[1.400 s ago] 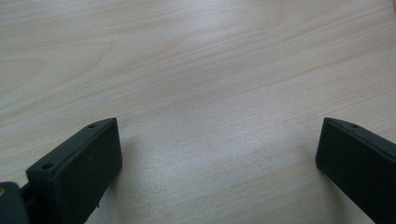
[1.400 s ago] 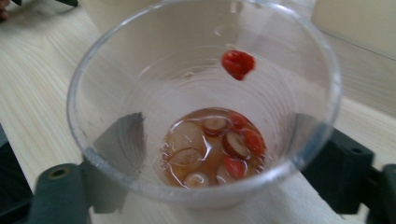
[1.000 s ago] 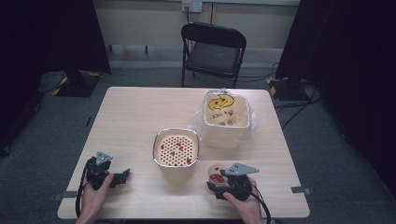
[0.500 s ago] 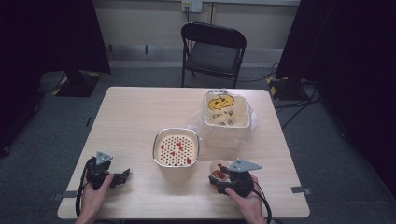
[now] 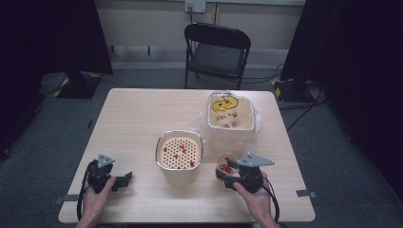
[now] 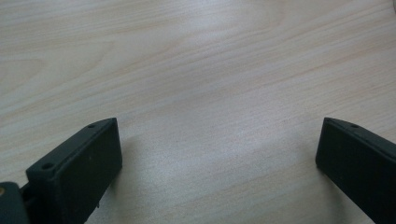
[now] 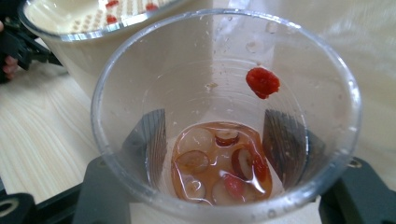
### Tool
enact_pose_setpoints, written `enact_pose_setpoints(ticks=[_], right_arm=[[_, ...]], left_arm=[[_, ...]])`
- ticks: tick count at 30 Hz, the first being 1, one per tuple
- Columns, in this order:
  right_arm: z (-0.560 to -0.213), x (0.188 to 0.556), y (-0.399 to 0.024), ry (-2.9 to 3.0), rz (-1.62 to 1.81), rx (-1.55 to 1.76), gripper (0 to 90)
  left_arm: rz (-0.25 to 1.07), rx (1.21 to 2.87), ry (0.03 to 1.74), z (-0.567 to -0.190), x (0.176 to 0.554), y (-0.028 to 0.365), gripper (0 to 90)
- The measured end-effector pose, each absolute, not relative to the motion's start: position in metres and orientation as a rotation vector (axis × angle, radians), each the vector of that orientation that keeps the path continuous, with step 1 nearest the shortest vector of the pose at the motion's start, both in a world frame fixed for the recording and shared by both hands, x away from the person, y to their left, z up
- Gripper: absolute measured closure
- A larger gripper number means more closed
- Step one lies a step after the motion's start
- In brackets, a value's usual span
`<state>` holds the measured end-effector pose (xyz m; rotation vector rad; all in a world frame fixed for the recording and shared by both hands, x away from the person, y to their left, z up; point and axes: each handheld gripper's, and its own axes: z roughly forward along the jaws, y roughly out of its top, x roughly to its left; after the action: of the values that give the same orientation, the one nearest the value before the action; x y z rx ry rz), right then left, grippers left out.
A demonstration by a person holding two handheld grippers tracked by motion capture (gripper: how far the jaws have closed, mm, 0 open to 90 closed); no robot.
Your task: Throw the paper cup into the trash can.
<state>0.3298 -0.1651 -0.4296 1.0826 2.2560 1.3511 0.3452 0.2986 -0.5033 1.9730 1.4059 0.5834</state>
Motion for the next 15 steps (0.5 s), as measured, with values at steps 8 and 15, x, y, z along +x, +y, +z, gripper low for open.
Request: enact_pose_setpoints(ticks=[8, 15], right_arm=[[-0.403, 0.334, -0.165, 2.224, 1.382, 1.063, 41.3], [-0.376, 0.342, -0.165, 2.202, 1.418, 1.060, 41.6]], left_arm=[[0.584, 1.974, 1.407, -0.503, 0.345, 0.299, 0.0], [0.584, 1.974, 1.407, -0.503, 0.345, 0.299, 0.0]])
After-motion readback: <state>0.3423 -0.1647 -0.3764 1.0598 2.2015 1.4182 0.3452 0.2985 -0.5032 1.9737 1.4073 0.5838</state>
